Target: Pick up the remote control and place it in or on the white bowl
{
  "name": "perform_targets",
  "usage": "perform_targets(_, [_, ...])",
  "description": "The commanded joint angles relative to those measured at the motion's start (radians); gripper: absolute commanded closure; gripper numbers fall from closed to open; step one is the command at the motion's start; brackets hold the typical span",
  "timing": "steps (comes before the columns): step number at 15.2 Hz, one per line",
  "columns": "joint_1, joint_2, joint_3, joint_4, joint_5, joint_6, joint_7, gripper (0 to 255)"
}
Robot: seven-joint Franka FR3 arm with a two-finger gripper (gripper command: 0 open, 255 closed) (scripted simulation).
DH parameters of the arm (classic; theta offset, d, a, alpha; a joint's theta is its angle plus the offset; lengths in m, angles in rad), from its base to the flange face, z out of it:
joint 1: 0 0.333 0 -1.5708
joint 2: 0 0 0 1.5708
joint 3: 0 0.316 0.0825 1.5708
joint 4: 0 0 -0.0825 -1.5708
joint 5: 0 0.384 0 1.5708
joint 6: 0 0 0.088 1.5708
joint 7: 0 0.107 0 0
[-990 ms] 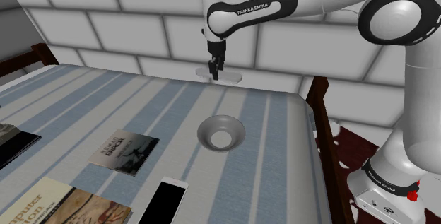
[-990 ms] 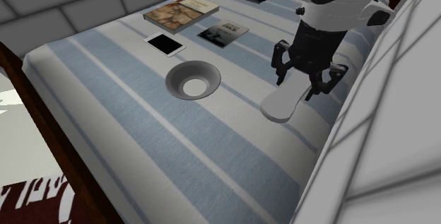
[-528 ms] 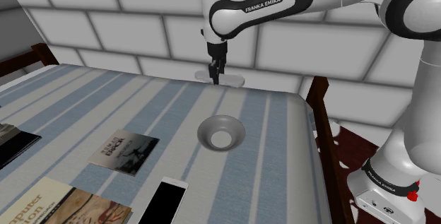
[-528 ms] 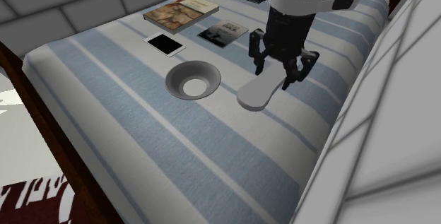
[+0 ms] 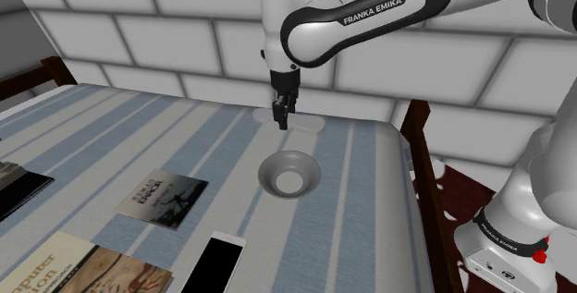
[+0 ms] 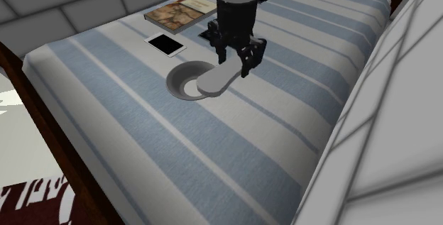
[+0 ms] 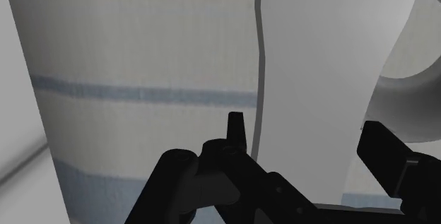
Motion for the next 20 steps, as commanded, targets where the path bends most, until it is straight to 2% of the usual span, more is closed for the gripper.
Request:
perform_targets(1, [0.021,-0.034,0.017,-0.043,0.006,0.009,0.039,255])
perform_targets(9, [0.101,-0.130,0.090,-0.158,0.030,0.027,0.184,255])
perform_targets(20, [0.103,-0.079,0.090,-0.250,0.009,0.168,0.200,255])
